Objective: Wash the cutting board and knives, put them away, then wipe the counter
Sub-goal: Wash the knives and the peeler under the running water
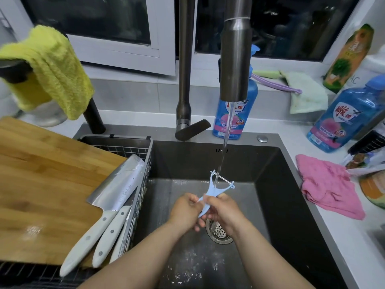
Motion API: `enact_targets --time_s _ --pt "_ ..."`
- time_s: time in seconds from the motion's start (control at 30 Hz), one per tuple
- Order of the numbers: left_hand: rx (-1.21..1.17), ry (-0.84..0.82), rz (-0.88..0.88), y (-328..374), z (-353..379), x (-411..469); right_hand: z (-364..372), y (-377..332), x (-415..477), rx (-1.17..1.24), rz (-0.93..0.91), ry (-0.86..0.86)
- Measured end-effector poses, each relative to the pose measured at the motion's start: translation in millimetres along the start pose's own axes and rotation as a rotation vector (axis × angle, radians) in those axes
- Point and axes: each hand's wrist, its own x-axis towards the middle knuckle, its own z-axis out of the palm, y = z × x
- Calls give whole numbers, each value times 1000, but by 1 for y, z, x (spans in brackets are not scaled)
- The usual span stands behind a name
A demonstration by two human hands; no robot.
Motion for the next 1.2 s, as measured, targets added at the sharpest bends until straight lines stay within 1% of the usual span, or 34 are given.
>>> enact_targets --time_s 0.13,0.27,0.3,0.37,0.47,0.5,0.57,0.63,0.67,0.73,0.83,0.93,1.03,1.1,1.2 --pt "39 31 40 0 -1 0 1 1 1 13 -6 93" --pt "78 23 29 -4 -3 2 2 2 1 5 -26 -31" --pt "85 21 25 -4 -3 3 2 2 1 -11 -20 -28" --pt "102 11 29 -5 -3 3 2 3 2 -18 4 61" --pt "119 25 46 -4 -4 1 3 2 3 82 39 145" --pt "116 42 49 -5 -6 1 4 1 2 99 37 131" --pt "85 78 41 -5 -10 2 6 0 1 48 28 56" --pt "-6 89 7 -6 -13 2 9 -1 -1 11 24 26" --pt "-65 98 -6 -7 -15 1 10 -2 -2 20 19 51" --pt "-173 150 -9 -9 -20 -1 11 -3 -2 71 -4 169" --pt "-229 245 38 -9 -43 -10 11 -6 0 61 -90 322" --pt "-163 353 128 -9 -79 -24 22 -13 0 -42 -145 313" --pt "-70 447 205 -13 -116 -41 41 -26 -4 -127 -178 220" --pt "-7 497 223 -17 -142 -54 53 -33 -5 -161 -189 172" --pt "218 564 273 -18 -182 -78 63 -45 -3 -189 -228 160"
